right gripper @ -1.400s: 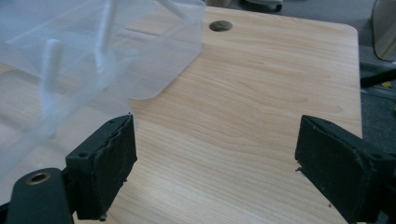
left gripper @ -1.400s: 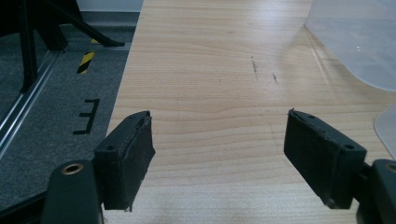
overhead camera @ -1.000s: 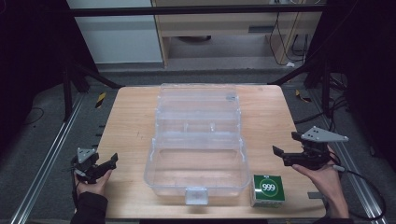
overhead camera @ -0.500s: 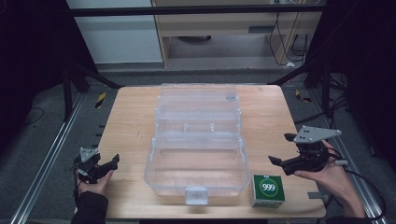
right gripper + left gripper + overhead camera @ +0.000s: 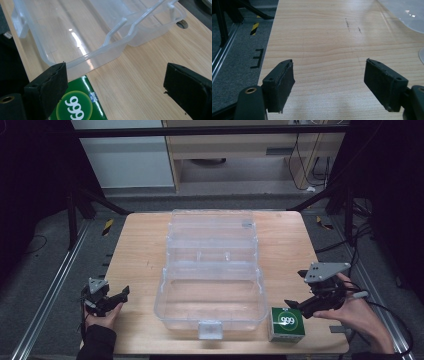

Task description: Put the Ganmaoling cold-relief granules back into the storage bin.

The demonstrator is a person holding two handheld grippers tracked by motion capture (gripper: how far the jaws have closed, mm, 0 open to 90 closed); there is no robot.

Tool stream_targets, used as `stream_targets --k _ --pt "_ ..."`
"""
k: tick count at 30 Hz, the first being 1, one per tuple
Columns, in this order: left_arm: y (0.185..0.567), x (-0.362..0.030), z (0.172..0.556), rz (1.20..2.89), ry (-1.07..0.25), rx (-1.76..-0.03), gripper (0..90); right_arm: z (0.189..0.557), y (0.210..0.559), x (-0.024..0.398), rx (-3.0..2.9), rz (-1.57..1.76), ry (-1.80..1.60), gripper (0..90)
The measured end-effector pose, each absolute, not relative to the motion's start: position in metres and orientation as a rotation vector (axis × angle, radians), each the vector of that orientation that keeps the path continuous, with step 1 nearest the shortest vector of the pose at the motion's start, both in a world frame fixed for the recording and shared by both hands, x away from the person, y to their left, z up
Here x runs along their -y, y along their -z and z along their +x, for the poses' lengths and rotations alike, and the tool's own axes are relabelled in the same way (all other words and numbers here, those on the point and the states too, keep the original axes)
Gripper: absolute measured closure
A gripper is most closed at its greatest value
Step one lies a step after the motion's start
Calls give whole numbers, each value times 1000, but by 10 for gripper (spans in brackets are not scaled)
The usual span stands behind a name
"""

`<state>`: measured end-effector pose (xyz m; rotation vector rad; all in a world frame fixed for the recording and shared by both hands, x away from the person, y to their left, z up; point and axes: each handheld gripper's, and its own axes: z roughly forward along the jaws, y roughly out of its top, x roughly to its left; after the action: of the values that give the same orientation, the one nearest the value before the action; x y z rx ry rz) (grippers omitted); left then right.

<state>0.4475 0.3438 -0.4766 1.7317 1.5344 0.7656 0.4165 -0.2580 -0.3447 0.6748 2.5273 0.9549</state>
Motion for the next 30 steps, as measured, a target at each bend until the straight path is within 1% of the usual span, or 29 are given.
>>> stream_targets --k 11,30 --pt "478 -342 448 1749 -760 -1526 233 410 348 247 -2646 568 -832 46" --pt "478 -341 449 1764 -762 -1522 233 404 371 237 -2804 433 -663 24"
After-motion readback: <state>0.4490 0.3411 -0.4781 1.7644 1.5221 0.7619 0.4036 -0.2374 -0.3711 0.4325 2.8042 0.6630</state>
